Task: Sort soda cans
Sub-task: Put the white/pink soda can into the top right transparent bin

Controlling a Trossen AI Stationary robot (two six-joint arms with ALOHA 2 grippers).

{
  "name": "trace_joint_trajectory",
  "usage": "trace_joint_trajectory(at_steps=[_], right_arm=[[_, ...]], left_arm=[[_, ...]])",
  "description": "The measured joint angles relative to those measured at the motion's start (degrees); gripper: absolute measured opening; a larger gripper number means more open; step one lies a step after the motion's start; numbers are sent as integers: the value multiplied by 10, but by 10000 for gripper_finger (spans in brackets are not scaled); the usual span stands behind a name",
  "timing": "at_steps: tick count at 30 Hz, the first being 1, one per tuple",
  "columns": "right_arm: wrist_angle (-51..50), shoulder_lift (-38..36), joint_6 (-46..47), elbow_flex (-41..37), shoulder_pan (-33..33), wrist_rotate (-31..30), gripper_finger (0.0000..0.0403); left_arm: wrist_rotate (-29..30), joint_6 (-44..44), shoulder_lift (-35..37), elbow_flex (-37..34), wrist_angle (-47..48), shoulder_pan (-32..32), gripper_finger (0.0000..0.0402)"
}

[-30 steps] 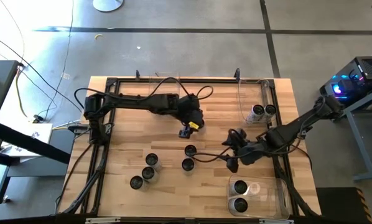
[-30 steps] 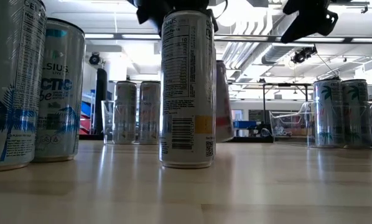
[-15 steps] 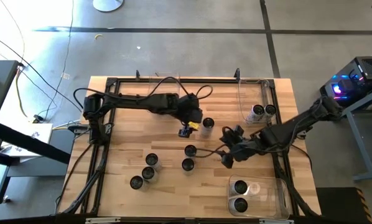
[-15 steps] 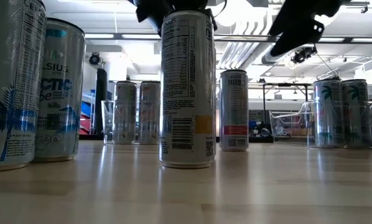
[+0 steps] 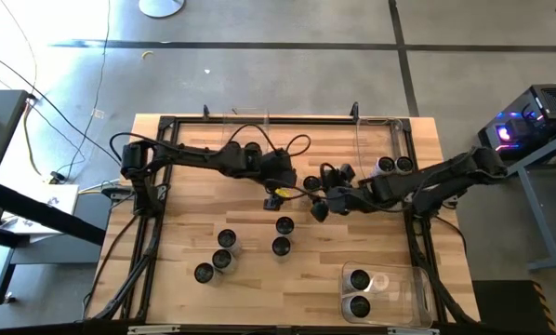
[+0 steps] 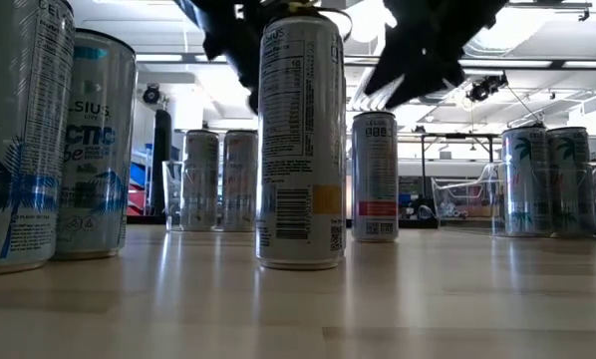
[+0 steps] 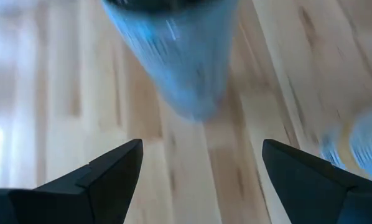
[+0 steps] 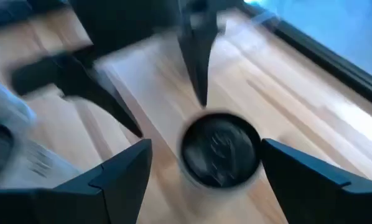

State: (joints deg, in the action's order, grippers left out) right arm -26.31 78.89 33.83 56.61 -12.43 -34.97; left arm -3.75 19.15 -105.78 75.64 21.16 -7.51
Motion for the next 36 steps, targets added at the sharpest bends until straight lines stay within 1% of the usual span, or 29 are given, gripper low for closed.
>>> trace_joint_trajectory(at_steps=[3,7,11,14,18,20,24,26,32,36], right_arm=[[-63,1,56,14,-2,12,296],[-123,1,128,21,-26,25,296],[-122,27,137,21,-42,31,296],[-121,57,132,21,-36,27,296],[-121,85,126,21,-19,20,296],[-120,87,126,21,-12,8,296],[-121,86,108,21,3,7,296],[-125,83,105,21,9,10,296],[-179,64,113,21,13,9,296],[-233,35,154,21,12,-10,296]], left_arm=[[0,0,0,-24,-70,0,323],[1,17,0,-28,-114,0,323],[-4,33,0,-29,-135,-3,323],[-10,48,0,-29,-154,-3,323],[-12,50,0,-29,-159,-3,323],[-17,50,0,-29,-160,-2,323],[-51,50,0,-29,-159,-1,323],[-49,50,0,-29,-152,2,323],[-45,45,0,-29,-97,14,323],[-41,38,0,-29,-72,20,323]])
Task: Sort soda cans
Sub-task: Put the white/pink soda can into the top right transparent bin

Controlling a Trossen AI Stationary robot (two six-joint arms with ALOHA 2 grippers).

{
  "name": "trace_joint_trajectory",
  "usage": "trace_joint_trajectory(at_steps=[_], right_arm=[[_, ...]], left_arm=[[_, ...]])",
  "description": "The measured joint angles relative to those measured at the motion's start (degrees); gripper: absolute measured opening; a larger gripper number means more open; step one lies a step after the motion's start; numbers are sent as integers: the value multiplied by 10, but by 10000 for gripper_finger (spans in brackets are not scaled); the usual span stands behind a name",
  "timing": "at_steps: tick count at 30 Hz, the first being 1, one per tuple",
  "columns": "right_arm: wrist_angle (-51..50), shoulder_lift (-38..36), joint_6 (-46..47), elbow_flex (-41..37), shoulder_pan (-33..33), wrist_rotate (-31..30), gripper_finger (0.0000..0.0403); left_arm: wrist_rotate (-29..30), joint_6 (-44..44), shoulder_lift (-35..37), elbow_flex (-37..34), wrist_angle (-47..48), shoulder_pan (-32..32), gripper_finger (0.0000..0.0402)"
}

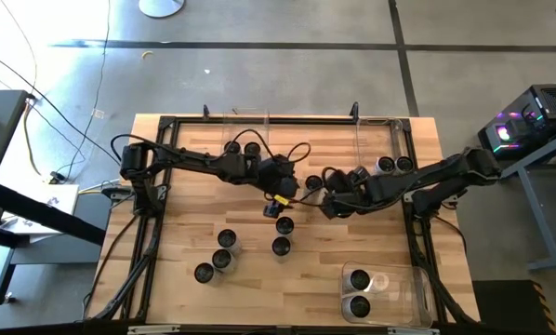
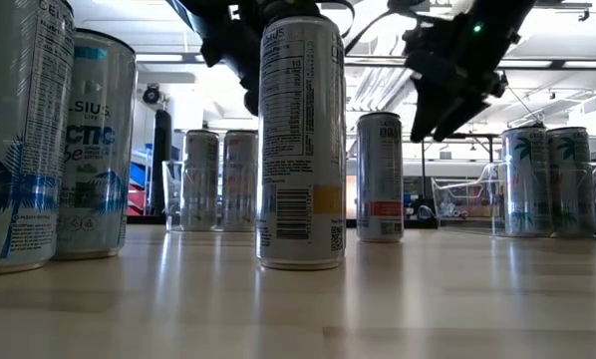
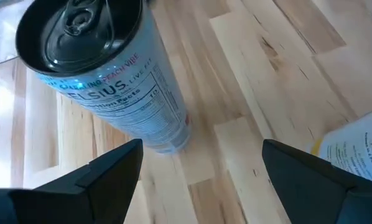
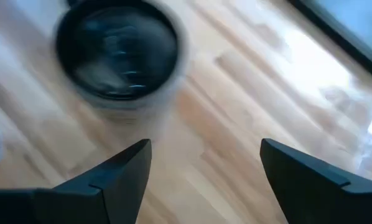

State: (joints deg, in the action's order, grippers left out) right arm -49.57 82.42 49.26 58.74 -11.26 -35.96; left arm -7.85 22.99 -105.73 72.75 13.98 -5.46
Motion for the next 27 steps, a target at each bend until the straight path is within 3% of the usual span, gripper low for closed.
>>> trace_joint_trajectory(at_steps=[2,9,16,27], right_arm=[[-12,-16,19,0,-4,-3,296],[110,-11,-77,0,-6,116,296],[97,28,-40,-2,5,90,296],[-35,23,68,-2,7,15,296]], left_arm=[[0,-4,0,0,-2,0,323],[-1,5,-33,-1,-80,-22,323],[-4,48,-85,-1,-127,-28,323],[25,50,-65,-1,-78,5,323]])
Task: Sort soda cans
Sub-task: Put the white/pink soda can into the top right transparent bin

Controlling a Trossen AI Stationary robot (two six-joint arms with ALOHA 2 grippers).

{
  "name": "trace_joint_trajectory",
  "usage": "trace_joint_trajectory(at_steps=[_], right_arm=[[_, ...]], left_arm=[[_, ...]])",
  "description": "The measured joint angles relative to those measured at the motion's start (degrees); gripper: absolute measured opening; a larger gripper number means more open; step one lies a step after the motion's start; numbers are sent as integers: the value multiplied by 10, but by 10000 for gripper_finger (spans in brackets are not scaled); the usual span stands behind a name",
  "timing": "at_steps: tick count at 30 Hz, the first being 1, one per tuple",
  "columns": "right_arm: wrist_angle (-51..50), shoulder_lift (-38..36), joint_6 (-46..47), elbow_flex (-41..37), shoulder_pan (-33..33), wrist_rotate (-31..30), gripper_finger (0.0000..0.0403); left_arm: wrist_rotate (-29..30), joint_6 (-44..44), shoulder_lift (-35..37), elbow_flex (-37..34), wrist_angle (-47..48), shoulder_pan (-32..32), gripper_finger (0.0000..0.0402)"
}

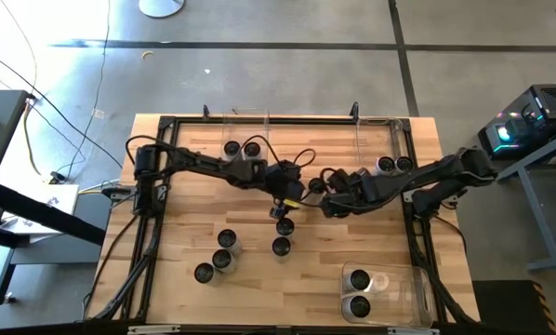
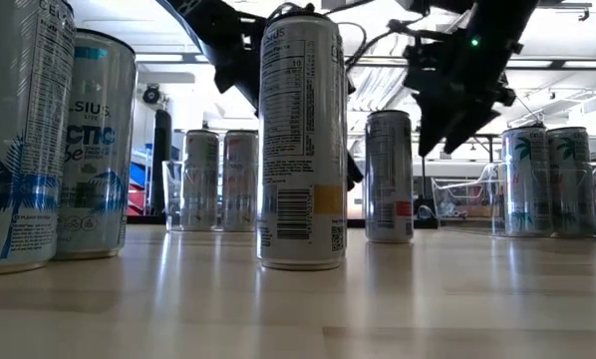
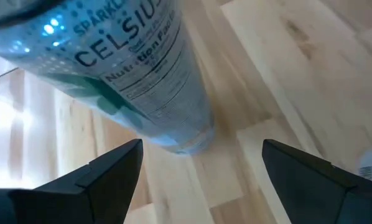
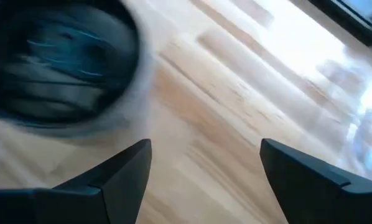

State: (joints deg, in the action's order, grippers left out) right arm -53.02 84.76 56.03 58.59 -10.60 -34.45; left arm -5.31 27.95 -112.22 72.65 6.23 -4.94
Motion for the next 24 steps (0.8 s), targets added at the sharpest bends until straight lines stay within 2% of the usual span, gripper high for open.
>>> trace_joint_trajectory(at_steps=[5,9,14,16,20,24], right_arm=[[-18,-2,-14,0,-21,33,296],[51,-2,-75,0,-37,80,296],[106,-2,-97,0,-34,49,296],[92,-2,-84,0,-29,29,296],[42,-2,-52,0,-21,28,296],[-11,-2,0,1,-20,3,296]], left_arm=[[9,-3,4,0,16,5,323],[24,-8,4,0,-20,-1,323],[0,-8,1,-13,-83,-8,323],[-13,-8,1,-22,-93,-3,323],[-12,-14,2,-36,-76,10,323],[11,-23,4,-36,-49,25,323]])
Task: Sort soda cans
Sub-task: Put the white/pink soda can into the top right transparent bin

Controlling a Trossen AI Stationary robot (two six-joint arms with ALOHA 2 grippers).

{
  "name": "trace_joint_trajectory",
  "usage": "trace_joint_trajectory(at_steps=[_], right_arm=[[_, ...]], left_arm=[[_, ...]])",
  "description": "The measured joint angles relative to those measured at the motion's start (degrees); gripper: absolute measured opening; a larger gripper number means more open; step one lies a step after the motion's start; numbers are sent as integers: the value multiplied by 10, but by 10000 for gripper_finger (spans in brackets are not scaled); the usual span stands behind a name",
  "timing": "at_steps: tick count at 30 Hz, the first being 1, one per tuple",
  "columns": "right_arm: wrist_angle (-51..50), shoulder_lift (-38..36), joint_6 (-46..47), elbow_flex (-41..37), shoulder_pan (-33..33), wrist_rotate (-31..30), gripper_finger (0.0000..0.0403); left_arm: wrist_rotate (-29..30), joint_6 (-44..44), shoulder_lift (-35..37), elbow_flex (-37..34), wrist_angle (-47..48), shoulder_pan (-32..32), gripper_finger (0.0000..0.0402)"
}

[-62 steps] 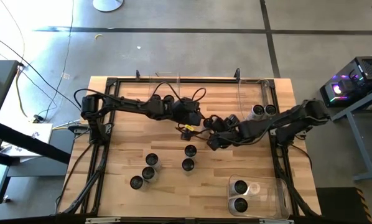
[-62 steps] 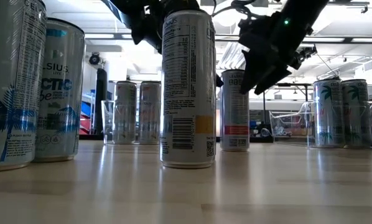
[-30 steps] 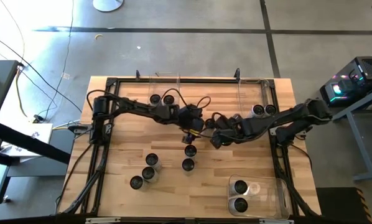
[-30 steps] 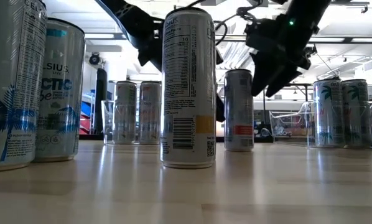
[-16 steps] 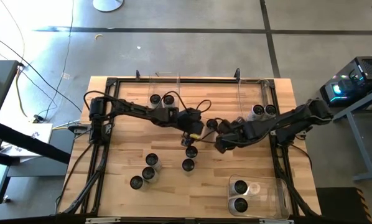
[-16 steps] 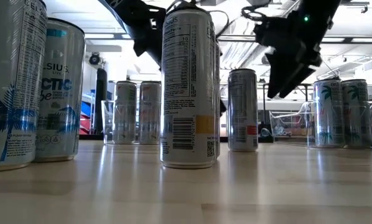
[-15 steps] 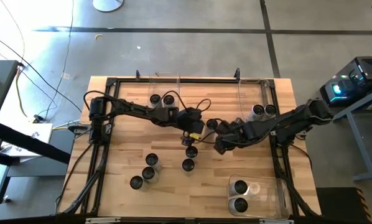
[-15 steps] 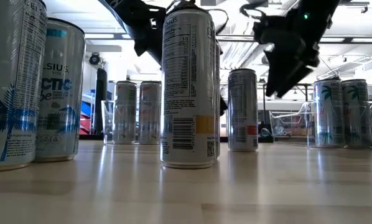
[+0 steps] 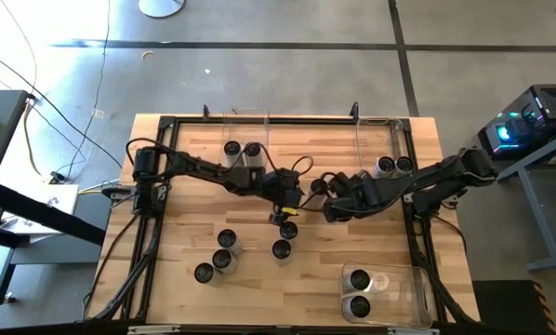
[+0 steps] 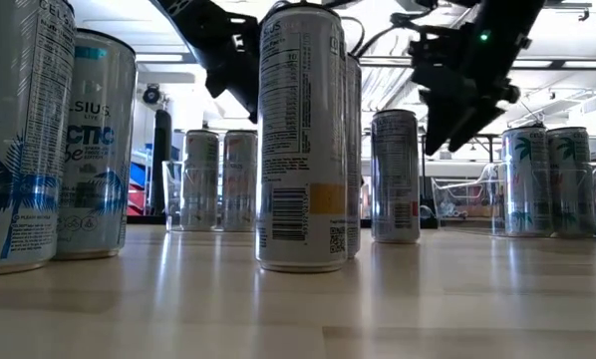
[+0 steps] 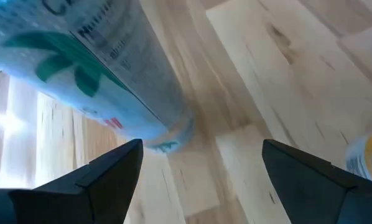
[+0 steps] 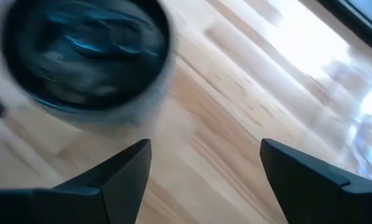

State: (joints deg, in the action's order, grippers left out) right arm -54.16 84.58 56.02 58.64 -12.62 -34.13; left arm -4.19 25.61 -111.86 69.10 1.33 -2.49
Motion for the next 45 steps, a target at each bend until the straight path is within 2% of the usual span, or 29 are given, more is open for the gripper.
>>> trace_joint_trajectory(at_steps=[4,7,9,12,20,27,33,35,38,41,45], right_arm=[[-30,0,35,0,-3,4,296],[-2,0,-8,0,-9,39,296],[35,0,-41,0,-13,58,296],[74,0,-64,0,-13,49,296],[77,0,-69,0,10,27,296],[25,0,-60,0,17,26,296],[-58,0,21,0,8,-8,296],[-60,0,14,0,1,9,296],[-21,0,-54,0,-13,52,296],[33,0,-89,0,-19,57,296],[53,2,-90,0,-4,38,296]], left_arm=[[57,-11,0,0,5,10,323],[77,-14,0,0,4,3,323],[68,-17,0,0,-5,-12,323],[41,-25,0,0,-37,-36,323],[-76,-26,-5,1,-112,-55,323],[-77,-24,-3,1,-83,-39,323],[-44,-33,-3,1,-24,-25,323],[-22,-35,-3,1,-25,-23,323],[-8,-37,-8,1,-58,-26,323],[-26,-41,-18,1,-107,-35,323],[-93,-45,-41,1,-153,-41,323]])
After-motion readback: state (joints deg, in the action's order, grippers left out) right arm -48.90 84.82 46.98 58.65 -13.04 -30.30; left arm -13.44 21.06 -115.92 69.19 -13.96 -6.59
